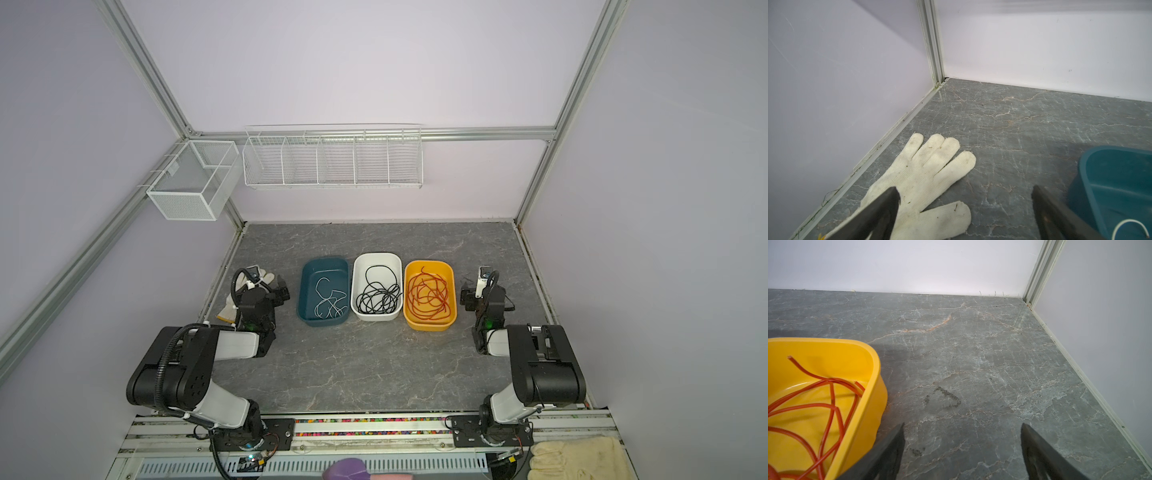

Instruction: Untangle the cables

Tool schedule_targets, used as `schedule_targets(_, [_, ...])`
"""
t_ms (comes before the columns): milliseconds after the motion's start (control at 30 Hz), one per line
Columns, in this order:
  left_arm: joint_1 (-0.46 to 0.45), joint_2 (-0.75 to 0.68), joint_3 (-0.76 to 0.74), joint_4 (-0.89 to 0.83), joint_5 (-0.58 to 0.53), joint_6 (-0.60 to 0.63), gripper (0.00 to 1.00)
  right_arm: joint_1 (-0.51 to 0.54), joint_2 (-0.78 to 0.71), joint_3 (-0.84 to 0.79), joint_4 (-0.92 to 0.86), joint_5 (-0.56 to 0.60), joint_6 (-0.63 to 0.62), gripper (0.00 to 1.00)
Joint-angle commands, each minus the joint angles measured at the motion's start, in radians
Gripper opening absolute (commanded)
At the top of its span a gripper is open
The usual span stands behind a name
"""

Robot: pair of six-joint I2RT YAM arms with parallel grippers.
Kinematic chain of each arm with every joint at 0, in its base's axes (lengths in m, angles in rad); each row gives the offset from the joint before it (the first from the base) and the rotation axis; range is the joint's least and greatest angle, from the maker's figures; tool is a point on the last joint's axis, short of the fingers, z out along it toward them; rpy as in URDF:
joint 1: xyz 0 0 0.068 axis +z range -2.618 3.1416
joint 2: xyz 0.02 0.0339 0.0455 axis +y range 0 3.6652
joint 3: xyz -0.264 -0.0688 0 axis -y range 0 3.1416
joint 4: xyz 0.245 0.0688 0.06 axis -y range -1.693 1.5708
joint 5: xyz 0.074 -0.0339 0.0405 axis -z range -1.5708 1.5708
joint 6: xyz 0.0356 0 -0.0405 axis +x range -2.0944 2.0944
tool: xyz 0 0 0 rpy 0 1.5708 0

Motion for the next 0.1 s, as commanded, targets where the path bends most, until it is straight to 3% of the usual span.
schedule_targets(0, [0.006, 0.006, -0.012, 0.027, -0.008, -0.002, 0.99, 0.003, -0.007, 0.007, -0.009, -0.008, 0.004, 0.88])
schedule_targets(67, [0.006, 0.007, -0.011, 0.027, -0.008, -0.003, 0.99, 0.003, -0.014, 0.002, -0.008, -0.009, 0.004, 0.88])
